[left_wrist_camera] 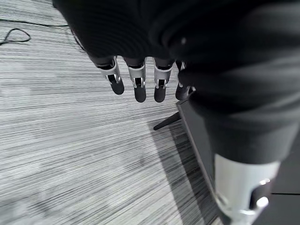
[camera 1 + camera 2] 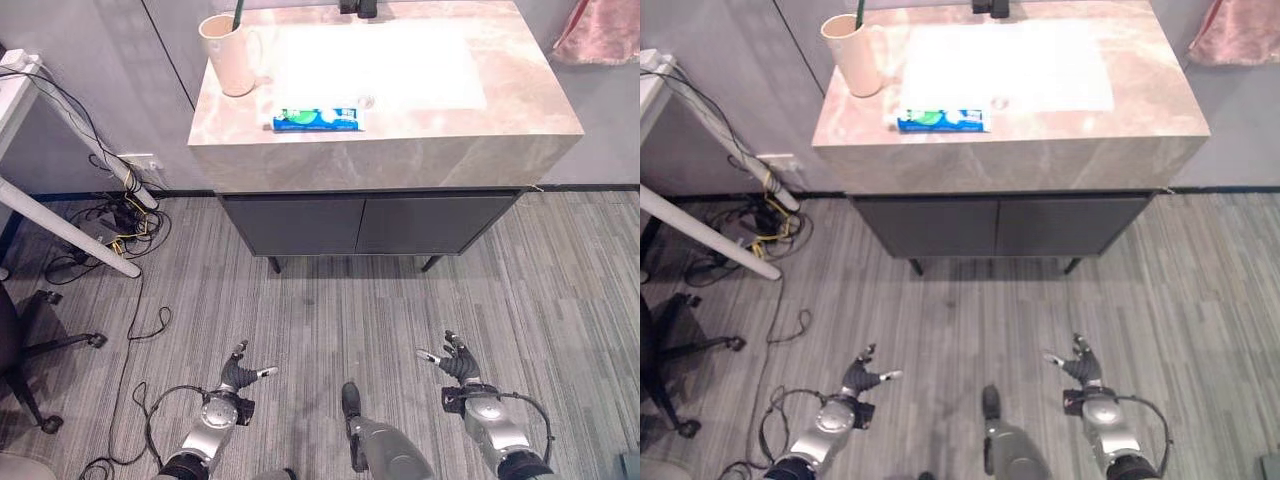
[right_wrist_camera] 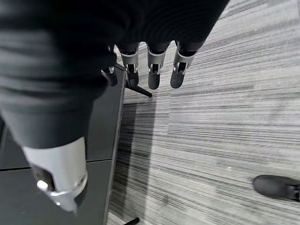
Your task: Put brush and paste in cup on sink, flatten towel.
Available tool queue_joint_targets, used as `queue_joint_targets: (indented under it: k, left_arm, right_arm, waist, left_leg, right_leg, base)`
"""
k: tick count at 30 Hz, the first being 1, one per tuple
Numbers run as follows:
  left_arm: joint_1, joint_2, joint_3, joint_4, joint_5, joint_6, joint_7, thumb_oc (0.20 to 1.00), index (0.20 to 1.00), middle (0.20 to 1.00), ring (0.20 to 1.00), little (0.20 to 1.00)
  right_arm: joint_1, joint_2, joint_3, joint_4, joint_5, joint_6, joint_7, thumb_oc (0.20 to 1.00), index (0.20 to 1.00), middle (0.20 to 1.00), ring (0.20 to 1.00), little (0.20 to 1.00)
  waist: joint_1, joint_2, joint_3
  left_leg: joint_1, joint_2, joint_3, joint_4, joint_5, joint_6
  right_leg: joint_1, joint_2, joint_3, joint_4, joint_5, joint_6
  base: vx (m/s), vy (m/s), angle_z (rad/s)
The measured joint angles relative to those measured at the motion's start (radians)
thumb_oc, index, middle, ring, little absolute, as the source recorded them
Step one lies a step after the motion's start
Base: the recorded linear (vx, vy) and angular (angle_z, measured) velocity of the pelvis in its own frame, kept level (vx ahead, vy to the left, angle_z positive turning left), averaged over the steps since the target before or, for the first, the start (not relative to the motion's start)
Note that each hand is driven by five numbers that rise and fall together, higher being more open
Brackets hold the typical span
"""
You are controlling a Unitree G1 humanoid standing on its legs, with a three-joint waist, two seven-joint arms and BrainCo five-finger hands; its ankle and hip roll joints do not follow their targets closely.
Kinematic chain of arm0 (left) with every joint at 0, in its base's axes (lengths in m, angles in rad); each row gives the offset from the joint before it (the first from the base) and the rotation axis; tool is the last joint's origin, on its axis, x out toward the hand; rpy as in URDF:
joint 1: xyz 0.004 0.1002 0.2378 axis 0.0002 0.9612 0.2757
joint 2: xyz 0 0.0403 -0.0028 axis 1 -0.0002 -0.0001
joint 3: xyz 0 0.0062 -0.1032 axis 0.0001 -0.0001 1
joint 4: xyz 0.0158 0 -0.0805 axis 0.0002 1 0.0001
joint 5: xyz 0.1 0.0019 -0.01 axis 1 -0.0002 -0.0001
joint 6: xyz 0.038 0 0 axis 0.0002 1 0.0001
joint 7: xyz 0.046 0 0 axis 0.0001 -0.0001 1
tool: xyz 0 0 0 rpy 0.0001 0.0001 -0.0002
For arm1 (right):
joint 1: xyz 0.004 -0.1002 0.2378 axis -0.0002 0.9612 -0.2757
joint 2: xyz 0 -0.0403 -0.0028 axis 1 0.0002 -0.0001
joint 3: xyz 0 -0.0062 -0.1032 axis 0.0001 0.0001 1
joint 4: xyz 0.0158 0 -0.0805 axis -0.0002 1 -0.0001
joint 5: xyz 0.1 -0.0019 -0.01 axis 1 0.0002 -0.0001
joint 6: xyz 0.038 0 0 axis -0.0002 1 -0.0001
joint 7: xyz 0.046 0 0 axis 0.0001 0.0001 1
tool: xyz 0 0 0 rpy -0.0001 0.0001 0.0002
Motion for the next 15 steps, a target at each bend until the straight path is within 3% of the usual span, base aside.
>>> queue_joint_targets:
  k: [1,2,3,5,6,9,10,12,15]
  left_arm:
    - [0.006,-0.002,0.001,0.0,-0.004,-0.001,0.0,1.0,1.0,1.0,1.0,1.0]
    - [-0.012,-0.012,-0.017,-0.002,-0.022,-0.001,0.006,1.0,1.0,1.0,1.0,1.0]
    - [-0.019,-0.009,-0.025,-0.006,-0.031,-0.001,0.007,1.0,1.0,1.0,1.0,1.0]
    - [-0.039,-0.015,-0.04,-0.01,-0.038,-0.002,0.009,1.0,1.0,1.0,1.0,1.0]
    - [-0.046,-0.015,-0.049,-0.011,-0.038,-0.003,0.009,1.0,1.0,1.0,1.0,1.0]
    - [-0.035,-0.016,-0.069,0.008,-0.035,-0.002,0.012,1.0,1.0,1.0,1.0,1.0]
    - [-0.03,-0.017,-0.069,0.01,-0.033,-0.001,0.016,1.0,1.0,1.0,1.0,1.0]
    - [-0.03,-0.015,-0.067,0.014,-0.025,-0.002,0.028,1.0,1.0,1.0,1.0,1.0]
    - [-0.033,-0.014,-0.07,0.013,-0.024,-0.002,0.036,1.0,1.0,1.0,1.0,1.0]
  right_arm:
    - [0.018,-0.001,0.009,0.003,-0.007,0.0,-0.001,1.0,1.0,1.0,1.0,1.0]
    - [0.034,-0.005,0.027,0.006,-0.027,0.0,-0.006,1.0,1.0,1.0,1.0,1.0]
    - [0.029,0.001,0.04,0.01,-0.034,0.005,-0.009,1.0,1.0,1.0,1.0,1.0]
    - [0.028,0.003,0.048,0.009,-0.064,0.011,-0.022,1.0,1.0,1.0,1.0,1.0]
    - [0.007,0.002,0.051,0.008,-0.075,0.013,-0.024,1.0,1.0,1.0,1.0,1.0]
    - [-0.042,-0.005,0.087,0.014,-0.124,0.012,-0.031,1.0,1.0,1.0,1.0,1.0]
    - [-0.055,-0.007,0.106,0.013,-0.165,0.012,-0.047,1.0,1.0,1.0,1.0,1.0]
    - [-0.051,-0.014,0.131,0.014,-0.205,0.013,-0.047,1.0,1.0,1.0,1.0,1.0]
    - [-0.038,-0.022,0.145,0.014,-0.226,0.013,-0.049,1.0,1.0,1.0,1.0,1.0]
  waist:
    - [0.002,-0.006,0.0]
    - [-0.001,-0.011,0.001]
    - [0.001,-0.016,0.007]
    - [0.003,-0.041,0.022]
    - [0.005,-0.048,0.036]
    - [0.007,-0.046,0.039]
    - [0.006,-0.026,0.047]
    - [0.009,-0.026,0.051]
    - [0.008,-0.028,0.054]
  left_leg:
    - [-0.052,0.002,-0.002,0.1,0.044,-0.02]
    - [-0.147,0.029,0.042,0.252,0.135,0.001]
    - [-0.177,0.043,0.07,0.254,0.116,0.0]
    - [-0.216,0.043,0.137,0.141,0.068,0.013]
    - [-0.235,0.04,0.166,-0.007,0.063,0.022]
    - [-0.231,0.008,0.188,-0.319,0.087,0.021]
    - [-0.267,0.014,0.186,-0.37,0.134,0.037]
    - [-0.264,-0.002,0.161,-0.388,0.144,0.031]
    - [-0.251,-0.026,0.16,-0.367,0.161,0.059]
  right_leg:
    - [0.016,-0.006,-0.008,0.002,-0.014,-0.023]
    - [0.024,-0.009,-0.026,0.0,-0.031,-0.054]
    - [0.03,-0.011,-0.024,-0.008,-0.032,-0.057]
    - [0.048,-0.023,-0.029,-0.048,-0.025,-0.064]
    - [0.065,-0.022,-0.03,-0.064,-0.013,-0.058]
    - [0.102,-0.001,0.008,-0.117,-0.009,-0.025]
    - [0.123,0.036,0.037,-0.117,-0.016,-0.029]
    - [0.139,0.058,0.08,-0.117,-0.027,-0.03]
    - [0.147,0.062,0.129,-0.116,-0.023,-0.035]
  base:
    - [0.13,-0.269,0.34]
    - [0.14,-0.116,0.33]
    - [0.12,-0.051,0.49]
    - [0.14,0.032,0.28]
    - [0.23,0.055,0.01]
    - [0.19,0.031,-0.5]
    - [0.26,0.027,-0.78]
    - [0.14,0.024,-0.74]
    - [0.16,0.103,-0.56]
